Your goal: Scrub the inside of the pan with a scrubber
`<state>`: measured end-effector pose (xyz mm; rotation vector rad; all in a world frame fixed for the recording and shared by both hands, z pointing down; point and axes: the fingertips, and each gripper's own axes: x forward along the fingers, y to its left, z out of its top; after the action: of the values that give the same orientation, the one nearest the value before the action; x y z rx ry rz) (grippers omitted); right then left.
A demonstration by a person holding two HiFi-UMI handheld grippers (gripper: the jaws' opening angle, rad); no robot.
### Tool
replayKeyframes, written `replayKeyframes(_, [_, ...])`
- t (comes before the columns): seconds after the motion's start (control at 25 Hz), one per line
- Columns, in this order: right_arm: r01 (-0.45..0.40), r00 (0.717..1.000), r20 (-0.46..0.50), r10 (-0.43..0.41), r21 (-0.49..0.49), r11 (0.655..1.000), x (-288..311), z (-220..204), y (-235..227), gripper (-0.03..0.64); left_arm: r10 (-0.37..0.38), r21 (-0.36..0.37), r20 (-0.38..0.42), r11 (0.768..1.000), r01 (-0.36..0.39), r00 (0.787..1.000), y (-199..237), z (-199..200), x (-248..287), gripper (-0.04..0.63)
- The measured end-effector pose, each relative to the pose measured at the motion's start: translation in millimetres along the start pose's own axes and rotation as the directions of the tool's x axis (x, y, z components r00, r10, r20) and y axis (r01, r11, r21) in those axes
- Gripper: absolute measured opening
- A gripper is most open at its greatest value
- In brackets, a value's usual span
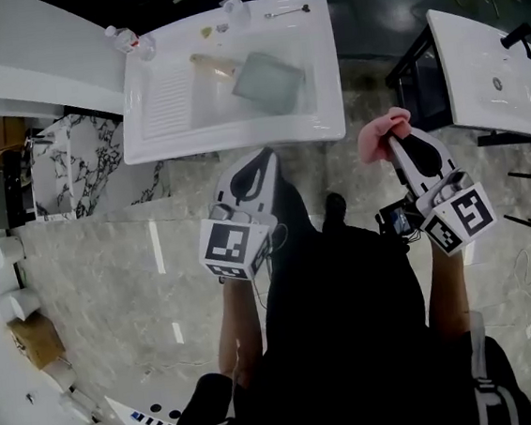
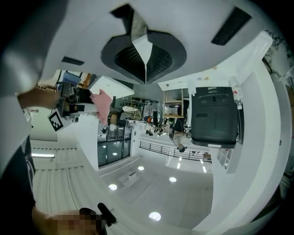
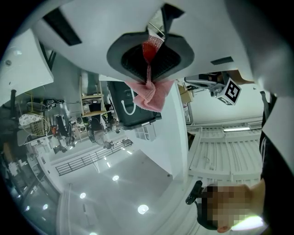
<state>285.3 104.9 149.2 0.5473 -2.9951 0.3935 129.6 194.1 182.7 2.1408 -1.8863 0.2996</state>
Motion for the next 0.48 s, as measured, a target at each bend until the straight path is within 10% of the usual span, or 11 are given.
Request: replayKeyframes(0.48, [0.148, 0.988, -0.043, -0.147, 0.026, 0.989, 104, 11, -29, 0.040, -0.130, 0.025, -0.076, 0.991, 0.132, 0.989, 120, 8, 81, 0.038])
